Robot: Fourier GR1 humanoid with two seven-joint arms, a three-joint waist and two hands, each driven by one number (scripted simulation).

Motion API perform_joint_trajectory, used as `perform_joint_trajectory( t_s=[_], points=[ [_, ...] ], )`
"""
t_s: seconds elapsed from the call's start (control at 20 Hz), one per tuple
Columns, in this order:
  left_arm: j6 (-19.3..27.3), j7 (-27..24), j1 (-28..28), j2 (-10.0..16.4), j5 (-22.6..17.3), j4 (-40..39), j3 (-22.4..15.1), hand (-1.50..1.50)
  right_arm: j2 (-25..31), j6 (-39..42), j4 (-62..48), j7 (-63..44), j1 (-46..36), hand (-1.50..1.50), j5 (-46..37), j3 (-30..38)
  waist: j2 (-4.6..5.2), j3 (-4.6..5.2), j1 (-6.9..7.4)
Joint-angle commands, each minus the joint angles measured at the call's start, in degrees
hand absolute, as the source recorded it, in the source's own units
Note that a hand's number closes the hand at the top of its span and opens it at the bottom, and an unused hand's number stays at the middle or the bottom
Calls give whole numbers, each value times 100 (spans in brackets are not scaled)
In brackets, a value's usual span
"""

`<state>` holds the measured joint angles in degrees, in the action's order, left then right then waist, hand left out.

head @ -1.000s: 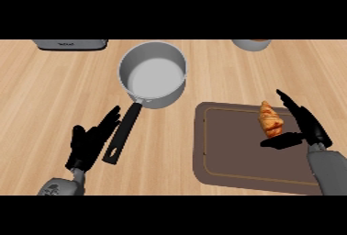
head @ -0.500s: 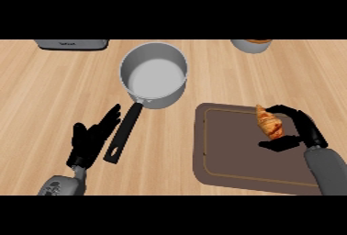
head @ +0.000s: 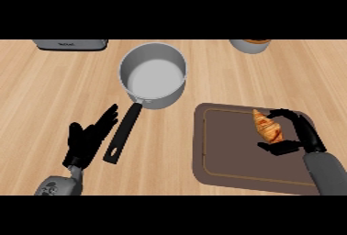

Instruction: Pick the croissant from the tray and place it in the pot

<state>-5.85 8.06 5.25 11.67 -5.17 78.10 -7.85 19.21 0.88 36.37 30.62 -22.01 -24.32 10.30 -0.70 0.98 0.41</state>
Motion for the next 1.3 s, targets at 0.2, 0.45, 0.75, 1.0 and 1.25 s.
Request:
perform_joint_trajectory(
  t_s=[0.2,0.45,0.75,1.0,1.25],
  points=[
    [135,-129,55,-223,219,-188,-102,0,-737,490,-204,1071,-80,150,321,-109,111,-109,9],
    [101,-12,-58,-208,105,6,-7,0,-935,1147,9,1666,60,150,583,-179,70,-101,-25],
    [203,28,-347,-334,389,358,-71,0,-1034,765,1329,731,232,150,400,-524,60,-97,-36],
    [-128,-217,-130,-160,273,-62,113,0,-1203,411,3072,-263,481,150,123,-902,37,-90,-100],
    [-120,-86,-242,-187,273,89,149,0,-1354,67,4032,-1074,351,150,-299,-1187,50,-93,-65]
  ],
)
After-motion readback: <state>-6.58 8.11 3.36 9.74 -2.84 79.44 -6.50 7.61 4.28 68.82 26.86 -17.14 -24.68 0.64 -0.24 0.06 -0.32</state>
